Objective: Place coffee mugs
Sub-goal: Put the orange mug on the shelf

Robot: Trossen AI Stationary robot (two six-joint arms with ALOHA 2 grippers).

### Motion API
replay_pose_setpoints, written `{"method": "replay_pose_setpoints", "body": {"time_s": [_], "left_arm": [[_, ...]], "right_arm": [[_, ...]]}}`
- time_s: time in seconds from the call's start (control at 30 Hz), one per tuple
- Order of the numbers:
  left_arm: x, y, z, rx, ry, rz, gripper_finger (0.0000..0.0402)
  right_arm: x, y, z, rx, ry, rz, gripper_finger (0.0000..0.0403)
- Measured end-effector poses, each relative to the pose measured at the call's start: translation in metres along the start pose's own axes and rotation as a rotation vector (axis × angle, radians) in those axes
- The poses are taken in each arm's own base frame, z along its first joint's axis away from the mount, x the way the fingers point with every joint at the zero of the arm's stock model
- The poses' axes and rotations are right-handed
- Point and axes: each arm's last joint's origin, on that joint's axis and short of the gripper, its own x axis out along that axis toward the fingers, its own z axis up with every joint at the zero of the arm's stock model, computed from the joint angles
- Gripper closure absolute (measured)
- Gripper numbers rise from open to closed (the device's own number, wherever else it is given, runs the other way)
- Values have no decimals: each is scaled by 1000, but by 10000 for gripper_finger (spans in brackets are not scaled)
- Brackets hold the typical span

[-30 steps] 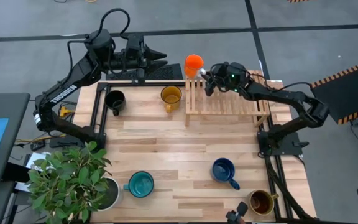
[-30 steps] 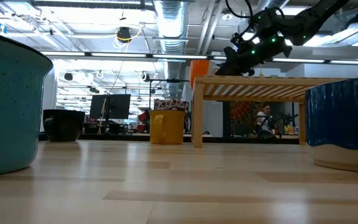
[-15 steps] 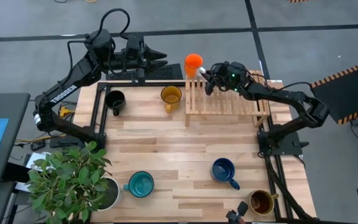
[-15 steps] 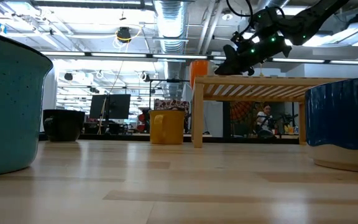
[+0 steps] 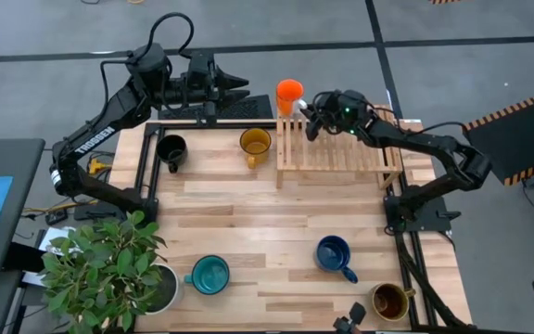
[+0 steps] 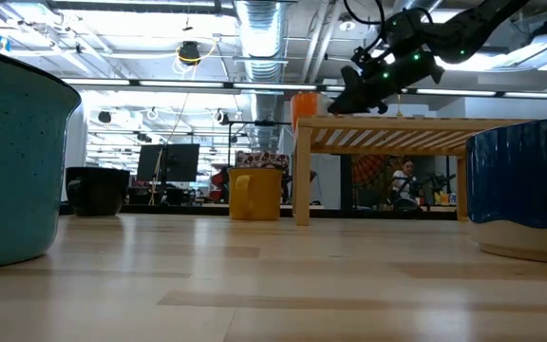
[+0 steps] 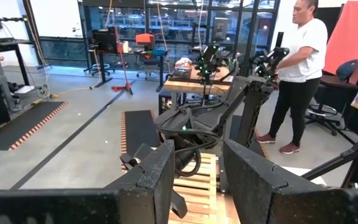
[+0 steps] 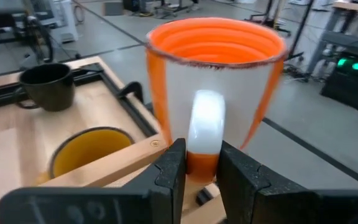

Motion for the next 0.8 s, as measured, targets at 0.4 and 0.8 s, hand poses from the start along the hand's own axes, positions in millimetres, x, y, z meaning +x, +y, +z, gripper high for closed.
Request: {"method": "replay_pose_setpoints", "body": {"time_s": [0.4, 0.8], "left_arm": [[0, 0, -1, -4, 6, 0, 280], [0, 0, 0, -9, 5, 0, 280]], "right_arm": [[0, -2, -2, -23, 15, 19, 295], [-3, -6, -2, -35, 34, 3, 295]]}}
